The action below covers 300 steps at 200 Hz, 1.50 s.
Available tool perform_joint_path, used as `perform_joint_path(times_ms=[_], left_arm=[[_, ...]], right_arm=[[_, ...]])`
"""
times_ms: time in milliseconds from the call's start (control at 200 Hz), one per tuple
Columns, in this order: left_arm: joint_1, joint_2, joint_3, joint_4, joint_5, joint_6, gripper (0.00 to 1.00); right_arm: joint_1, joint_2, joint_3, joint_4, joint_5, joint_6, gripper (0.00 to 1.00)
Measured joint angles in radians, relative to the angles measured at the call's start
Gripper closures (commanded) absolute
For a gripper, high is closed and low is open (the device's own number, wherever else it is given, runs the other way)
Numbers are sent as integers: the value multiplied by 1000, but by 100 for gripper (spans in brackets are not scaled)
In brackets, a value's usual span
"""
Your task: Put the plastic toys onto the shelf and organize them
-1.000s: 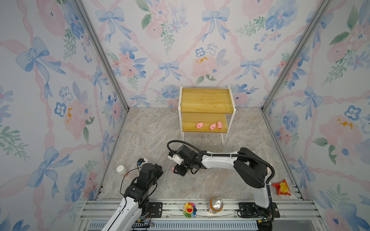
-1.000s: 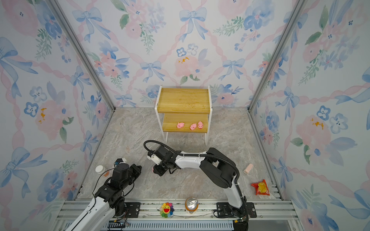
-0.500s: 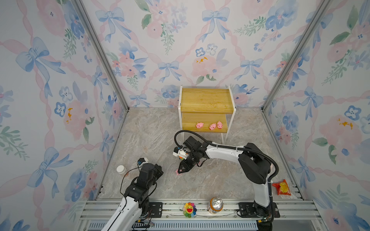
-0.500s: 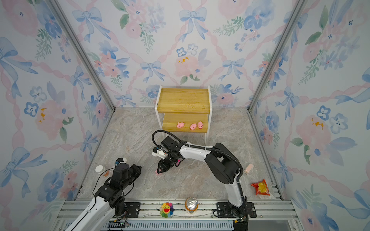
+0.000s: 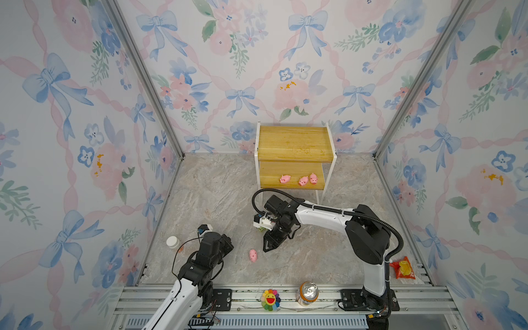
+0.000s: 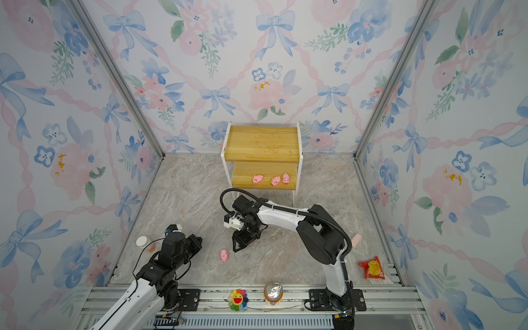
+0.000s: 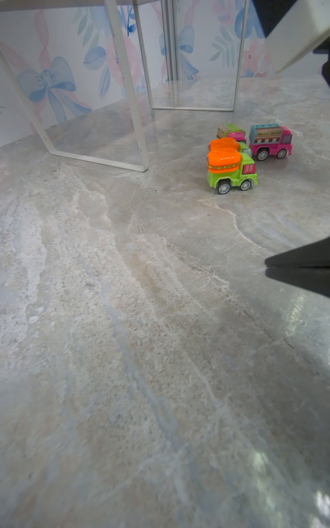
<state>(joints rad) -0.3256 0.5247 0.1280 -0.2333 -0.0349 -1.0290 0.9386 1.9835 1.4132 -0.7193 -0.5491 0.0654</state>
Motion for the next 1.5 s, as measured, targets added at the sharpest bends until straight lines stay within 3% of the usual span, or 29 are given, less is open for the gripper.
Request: perform_joint_path(times_ms=[115, 190, 285, 770, 1265, 1500], left_arm=[[0, 54, 11, 8, 59, 52, 87], [0, 109, 31, 24, 101, 88, 71], [0, 178, 59, 42, 153, 142, 63], [0, 192, 78, 82, 220, 219, 56], [0, 188, 78, 82, 227, 226, 52], [0, 187, 78, 83, 227, 226, 52]], right_arm=[[58, -8, -7, 4, 53, 2, 60], [84, -19, -30, 26, 72, 12, 59], [97, -35, -71, 69, 89, 42, 55], [210, -66, -131, 344, 227, 224, 49], [215, -49, -137, 372, 319, 261, 48], [194, -34, -137, 377, 340, 270, 55]])
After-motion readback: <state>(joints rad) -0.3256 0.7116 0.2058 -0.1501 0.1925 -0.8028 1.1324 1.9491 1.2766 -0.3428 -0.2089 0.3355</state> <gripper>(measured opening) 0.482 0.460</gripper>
